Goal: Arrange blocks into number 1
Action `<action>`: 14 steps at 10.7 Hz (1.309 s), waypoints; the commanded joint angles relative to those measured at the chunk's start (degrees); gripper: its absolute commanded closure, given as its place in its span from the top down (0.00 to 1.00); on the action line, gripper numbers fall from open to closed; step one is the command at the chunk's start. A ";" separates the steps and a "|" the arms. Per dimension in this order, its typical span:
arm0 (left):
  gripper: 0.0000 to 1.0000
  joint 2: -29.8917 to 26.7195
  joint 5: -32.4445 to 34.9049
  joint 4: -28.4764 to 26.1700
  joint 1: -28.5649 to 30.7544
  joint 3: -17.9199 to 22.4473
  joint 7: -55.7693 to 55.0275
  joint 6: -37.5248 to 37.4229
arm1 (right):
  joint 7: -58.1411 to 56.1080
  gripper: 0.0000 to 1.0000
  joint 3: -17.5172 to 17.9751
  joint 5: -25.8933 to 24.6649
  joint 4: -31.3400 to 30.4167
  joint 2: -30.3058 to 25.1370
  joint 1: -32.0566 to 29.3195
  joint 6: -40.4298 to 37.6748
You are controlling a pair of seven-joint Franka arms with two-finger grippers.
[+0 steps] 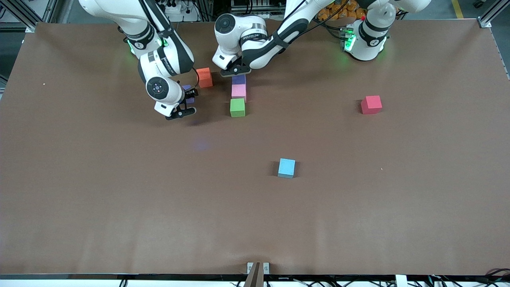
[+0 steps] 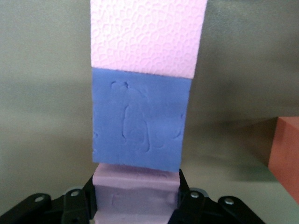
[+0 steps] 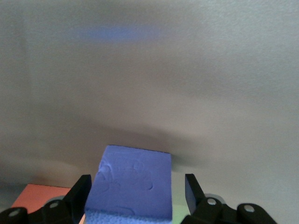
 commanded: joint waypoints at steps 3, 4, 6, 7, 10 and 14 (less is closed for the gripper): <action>0.00 -0.43 0.76 0.09 -0.23 0.43 1.80 -2.60 | -0.03 0.89 1.06 4.52 -0.93 -0.27 1.81 0.89; 0.00 -0.52 0.76 0.18 -0.05 0.43 2.32 -2.52 | -0.03 0.89 1.06 4.52 -1.11 -0.27 1.63 0.81; 0.00 -0.61 0.76 0.44 0.04 0.43 4.17 -2.52 | -0.03 0.73 0.97 4.52 -1.64 -0.36 1.55 0.90; 0.00 -0.61 1.02 0.53 0.04 0.43 4.17 -2.52 | -0.03 0.50 0.97 4.52 -1.64 -0.36 1.63 0.81; 0.00 -0.78 1.37 0.62 0.04 0.43 5.40 -2.43 | -0.03 0.28 0.97 4.52 -1.64 -0.36 1.46 0.81; 0.00 -0.70 1.46 0.80 0.04 0.43 5.40 -2.16 | -0.12 0.33 0.97 4.52 -1.29 -2.46 -0.64 0.81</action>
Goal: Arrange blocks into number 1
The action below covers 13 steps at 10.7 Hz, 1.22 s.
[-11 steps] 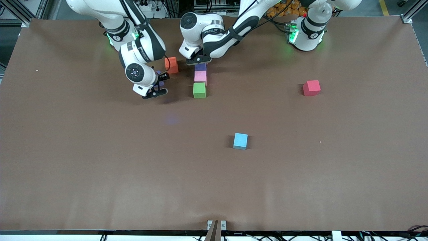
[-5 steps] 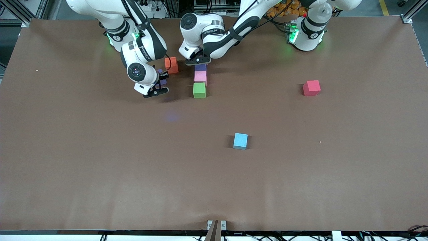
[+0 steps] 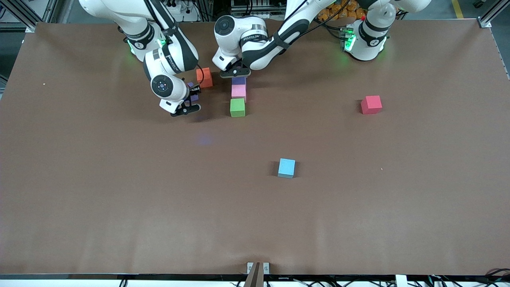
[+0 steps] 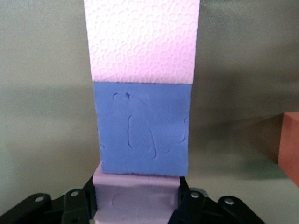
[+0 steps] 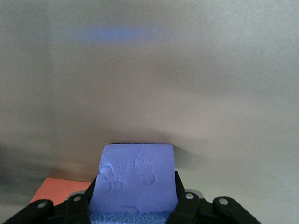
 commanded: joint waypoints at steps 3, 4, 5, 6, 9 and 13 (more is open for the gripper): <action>0.00 -0.49 1.36 0.84 -0.26 0.40 0.60 -0.48 | -0.59 0.33 -0.28 1.06 1.41 -5.06 -4.69 0.37; 0.00 -0.40 1.36 1.36 -0.26 0.40 0.60 -0.48 | -0.51 0.33 -0.63 1.06 2.64 -5.77 -4.87 0.37; 0.00 -0.40 1.27 1.54 -0.35 0.49 0.60 -0.48 | -0.33 0.33 -1.25 1.06 4.04 -6.38 -5.40 0.29; 0.00 -0.40 1.36 1.54 -0.35 1.27 0.60 -0.48 | -0.33 0.33 -1.34 1.06 5.53 -6.56 -5.84 0.37; 0.26 -0.31 1.45 1.90 -0.97 1.98 0.60 -0.48 | -0.33 0.33 -2.57 0.89 9.75 -6.48 -6.11 0.37; 1.00 -0.57 1.54 1.98 -1.93 2.07 -0.46 -0.56 | -0.42 0.33 -2.92 0.45 16.34 -4.81 -7.16 0.46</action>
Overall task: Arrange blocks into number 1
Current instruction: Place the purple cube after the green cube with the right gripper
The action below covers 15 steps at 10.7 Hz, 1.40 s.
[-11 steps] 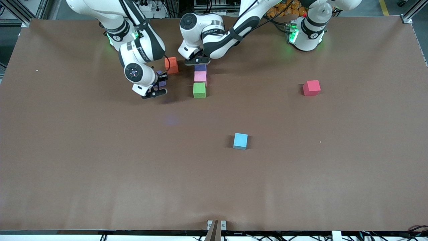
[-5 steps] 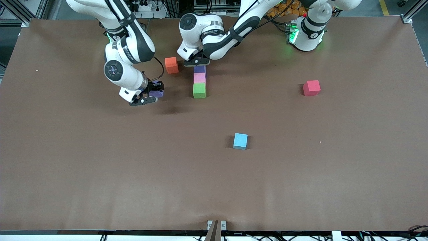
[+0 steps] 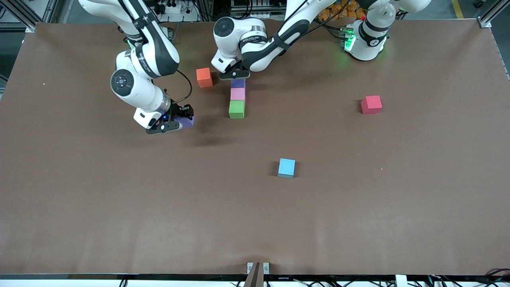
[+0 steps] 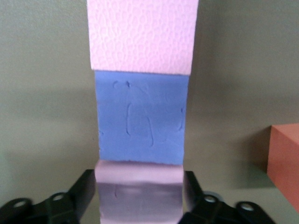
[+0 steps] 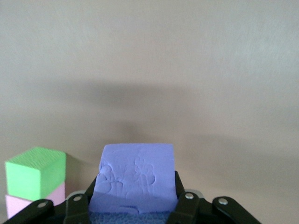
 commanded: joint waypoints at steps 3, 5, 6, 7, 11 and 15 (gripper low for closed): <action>1.00 -2.05 1.47 0.58 -0.79 0.66 -0.70 -1.56 | -0.29 0.33 0.10 0.51 6.49 3.78 -0.72 -0.54; 1.00 -5.03 1.04 0.58 -0.79 0.49 -0.70 -5.24 | -0.20 0.33 0.11 0.60 9.74 6.15 0.07 -0.63; 1.00 -6.52 0.69 0.58 -0.71 0.49 -0.70 -6.73 | -0.11 0.33 0.10 0.60 12.28 7.64 0.42 -0.97; 1.00 -8.02 0.60 0.58 -0.36 0.40 -0.70 -7.79 | 0.58 0.33 0.10 0.60 14.22 8.44 0.68 -1.24; 1.00 -12.86 0.59 0.58 6.30 0.40 0.35 -10.35 | 5.68 0.33 -0.85 -0.98 18.01 10.64 1.21 -7.65; 1.00 -13.83 0.68 0.23 20.01 0.40 9.20 -10.35 | 5.77 0.33 -1.04 -0.98 18.27 11.34 2.26 -7.66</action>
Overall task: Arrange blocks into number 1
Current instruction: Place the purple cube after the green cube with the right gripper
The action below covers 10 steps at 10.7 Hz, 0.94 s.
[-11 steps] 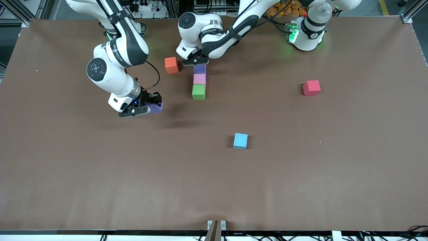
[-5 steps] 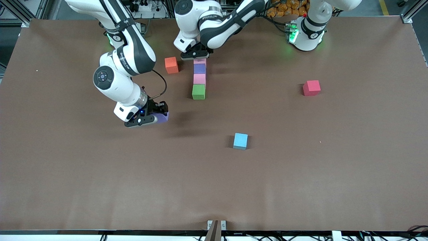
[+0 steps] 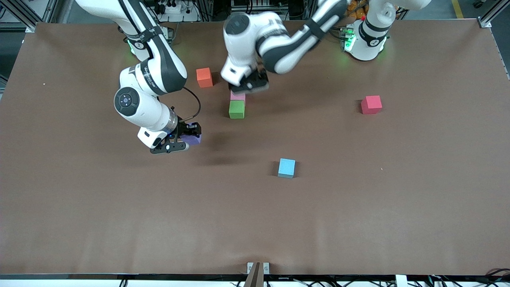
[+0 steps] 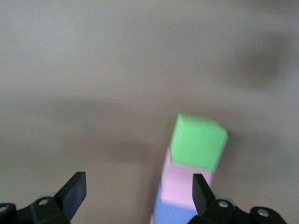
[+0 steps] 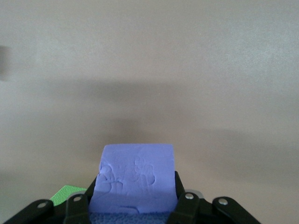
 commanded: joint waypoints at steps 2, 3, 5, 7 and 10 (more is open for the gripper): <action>1.00 -1.29 1.38 -1.14 11.05 -0.51 6.97 -0.61 | 3.16 0.33 -0.96 -0.79 4.20 3.80 3.95 -0.97; 1.00 -1.56 1.47 -1.05 14.65 -0.51 10.30 -0.61 | 4.22 0.33 -1.05 -0.79 5.87 5.38 5.53 -0.97; 1.00 -2.61 1.73 -0.79 22.29 -0.42 18.03 -0.52 | 8.51 0.33 -2.54 -0.70 10.00 9.24 10.35 -1.49; 1.00 -2.70 4.01 0.70 30.64 -0.51 26.64 -0.52 | 13.70 0.33 -2.54 -0.09 13.79 12.24 13.27 -3.86; 1.00 -1.82 4.46 5.44 40.06 -0.42 39.56 -0.52 | 14.51 0.33 -2.45 2.79 13.62 14.87 15.47 -6.23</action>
